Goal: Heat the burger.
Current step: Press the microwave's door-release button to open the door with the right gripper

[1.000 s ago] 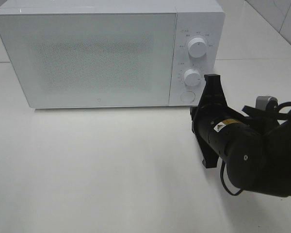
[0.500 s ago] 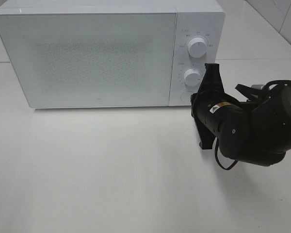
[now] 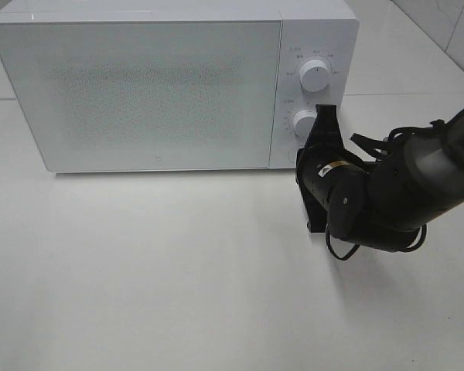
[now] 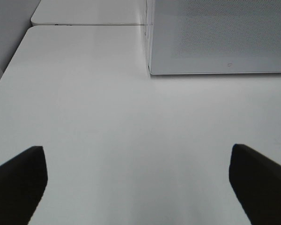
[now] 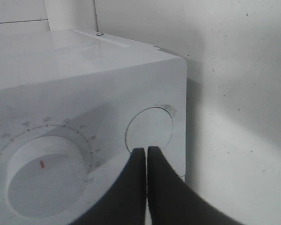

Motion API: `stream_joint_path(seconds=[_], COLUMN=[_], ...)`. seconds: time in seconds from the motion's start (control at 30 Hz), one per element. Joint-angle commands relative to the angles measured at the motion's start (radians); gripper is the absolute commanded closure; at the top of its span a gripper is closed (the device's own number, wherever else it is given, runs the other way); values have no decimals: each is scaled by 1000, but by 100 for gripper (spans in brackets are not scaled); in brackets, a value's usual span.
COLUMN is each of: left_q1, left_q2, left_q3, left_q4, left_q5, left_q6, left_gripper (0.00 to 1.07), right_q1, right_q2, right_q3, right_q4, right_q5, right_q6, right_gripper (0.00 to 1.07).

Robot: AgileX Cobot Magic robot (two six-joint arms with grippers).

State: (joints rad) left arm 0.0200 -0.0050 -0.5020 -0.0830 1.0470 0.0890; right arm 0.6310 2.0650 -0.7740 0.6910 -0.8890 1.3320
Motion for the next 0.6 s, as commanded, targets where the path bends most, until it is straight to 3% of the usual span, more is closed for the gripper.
stream_joint_path(seconds=[0.03, 0.6], left_q1=[4, 4], left_q2=[-20, -20], left_q3=[3, 3], left_q4=[-11, -12], left_q5=[-12, -12], left_q6=[-2, -3], left_gripper=[3, 3], right_q1=[-15, -35], right_q2=[22, 54], right_q3=[-25, -49], right_q4=[-11, -43], right_q5=[5, -8], right_q6=[9, 9], right_gripper=[107, 107])
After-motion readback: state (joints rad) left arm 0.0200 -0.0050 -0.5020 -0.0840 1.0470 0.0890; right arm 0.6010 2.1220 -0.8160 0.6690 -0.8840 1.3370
